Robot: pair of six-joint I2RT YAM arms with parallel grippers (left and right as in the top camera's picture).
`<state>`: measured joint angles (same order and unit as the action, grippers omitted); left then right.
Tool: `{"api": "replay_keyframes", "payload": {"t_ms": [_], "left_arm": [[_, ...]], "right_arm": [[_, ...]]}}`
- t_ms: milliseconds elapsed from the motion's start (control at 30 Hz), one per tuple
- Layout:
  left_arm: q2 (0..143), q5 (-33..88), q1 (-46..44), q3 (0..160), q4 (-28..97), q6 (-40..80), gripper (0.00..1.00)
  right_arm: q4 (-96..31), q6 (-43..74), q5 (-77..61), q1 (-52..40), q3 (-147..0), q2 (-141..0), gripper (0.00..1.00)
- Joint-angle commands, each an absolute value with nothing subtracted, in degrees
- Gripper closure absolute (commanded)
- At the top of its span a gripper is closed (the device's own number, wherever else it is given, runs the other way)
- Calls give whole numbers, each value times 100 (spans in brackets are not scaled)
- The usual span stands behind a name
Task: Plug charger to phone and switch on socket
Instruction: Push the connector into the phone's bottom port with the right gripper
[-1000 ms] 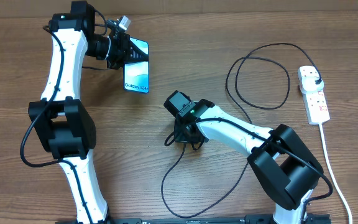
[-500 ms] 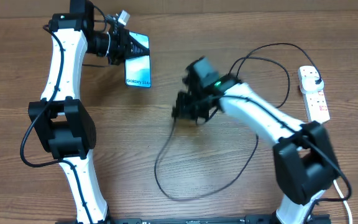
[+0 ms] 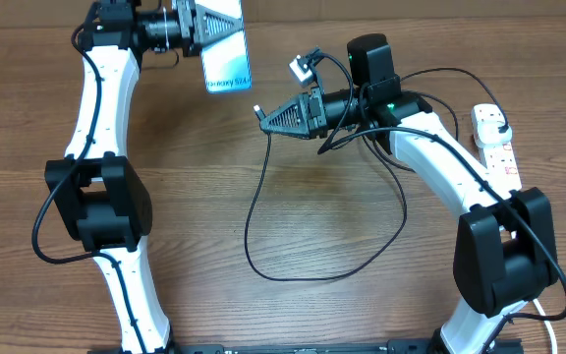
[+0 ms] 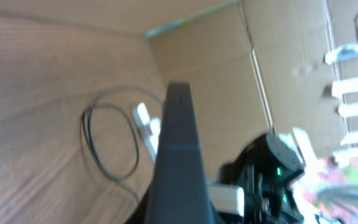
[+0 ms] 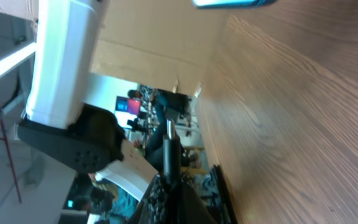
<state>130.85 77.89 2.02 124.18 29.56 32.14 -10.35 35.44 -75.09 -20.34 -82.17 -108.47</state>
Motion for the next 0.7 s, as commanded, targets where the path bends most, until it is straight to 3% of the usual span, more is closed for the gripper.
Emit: {"api": "replay_keyframes", "payload": {"t_ms": [0, 233, 433, 667], "left_arm": [[12879, 7725, 134, 12497, 1894, 5301, 96], [12879, 7081, 69, 12497, 322, 7749, 96], [12879, 7096, -45, 12497, 119, 8128, 96], [12879, 7207, -126, 12497, 99, 7937, 96]], "right_arm": [[-346, 4606, -7596, -2027, -8300, -10661, 96], [1472, 6329, -6838, -2016, -8300, -10661, 96], [1975, 7172, -6184, -2016, -8300, -10661, 96], [2139, 7223, -6001, -2016, -8300, -10661, 96]]}}
